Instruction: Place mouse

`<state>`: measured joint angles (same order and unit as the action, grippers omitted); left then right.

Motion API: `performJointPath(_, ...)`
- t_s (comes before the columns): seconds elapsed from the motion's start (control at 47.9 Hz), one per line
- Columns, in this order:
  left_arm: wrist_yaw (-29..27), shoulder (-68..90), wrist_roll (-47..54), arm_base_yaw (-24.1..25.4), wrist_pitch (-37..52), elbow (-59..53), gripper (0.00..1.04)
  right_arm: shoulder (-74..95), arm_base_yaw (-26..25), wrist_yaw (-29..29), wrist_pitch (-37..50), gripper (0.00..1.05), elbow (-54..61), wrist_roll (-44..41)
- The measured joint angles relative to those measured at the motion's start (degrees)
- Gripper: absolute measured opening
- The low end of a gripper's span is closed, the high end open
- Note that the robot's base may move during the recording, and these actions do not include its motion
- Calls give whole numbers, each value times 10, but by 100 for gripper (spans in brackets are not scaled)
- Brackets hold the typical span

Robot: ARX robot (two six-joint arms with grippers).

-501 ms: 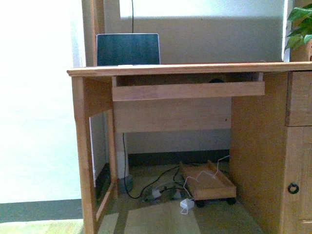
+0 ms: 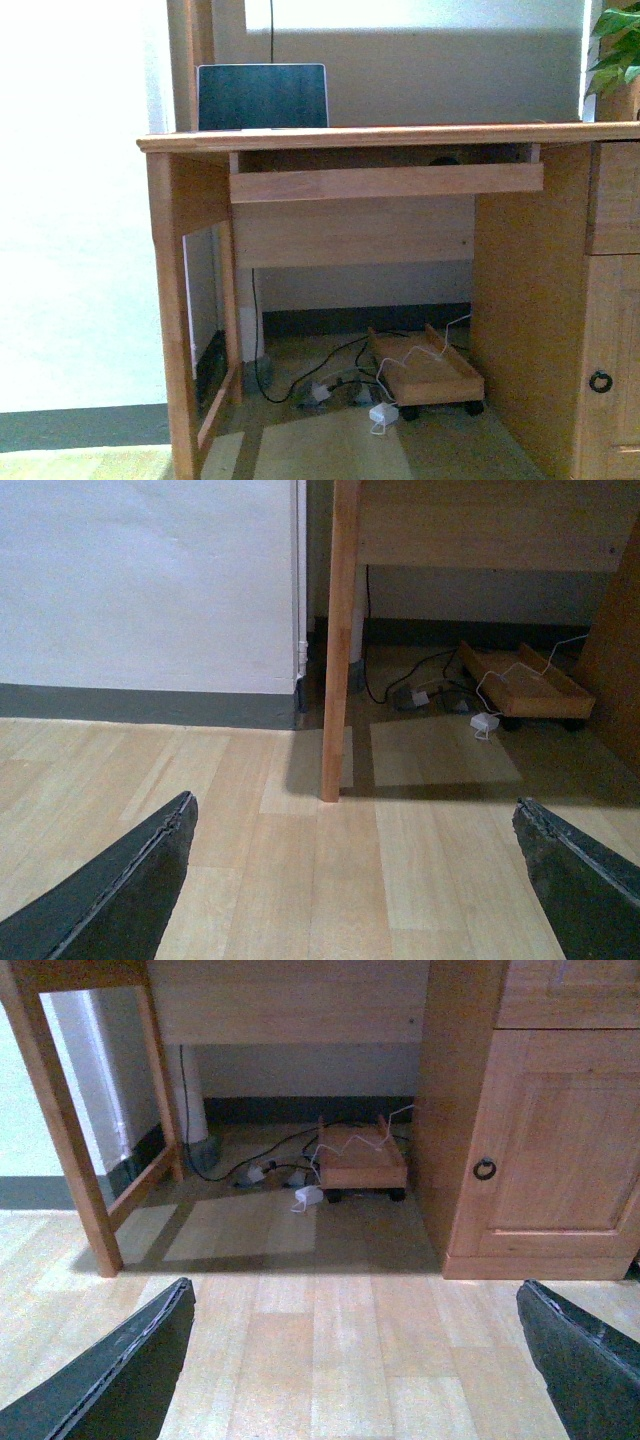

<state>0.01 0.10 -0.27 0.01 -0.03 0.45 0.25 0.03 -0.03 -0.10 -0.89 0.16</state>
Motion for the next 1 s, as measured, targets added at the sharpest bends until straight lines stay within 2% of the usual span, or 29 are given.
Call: performJointPath(1.002,0,0,0,0,0,0,97,0,0,0,0,97,0,0)
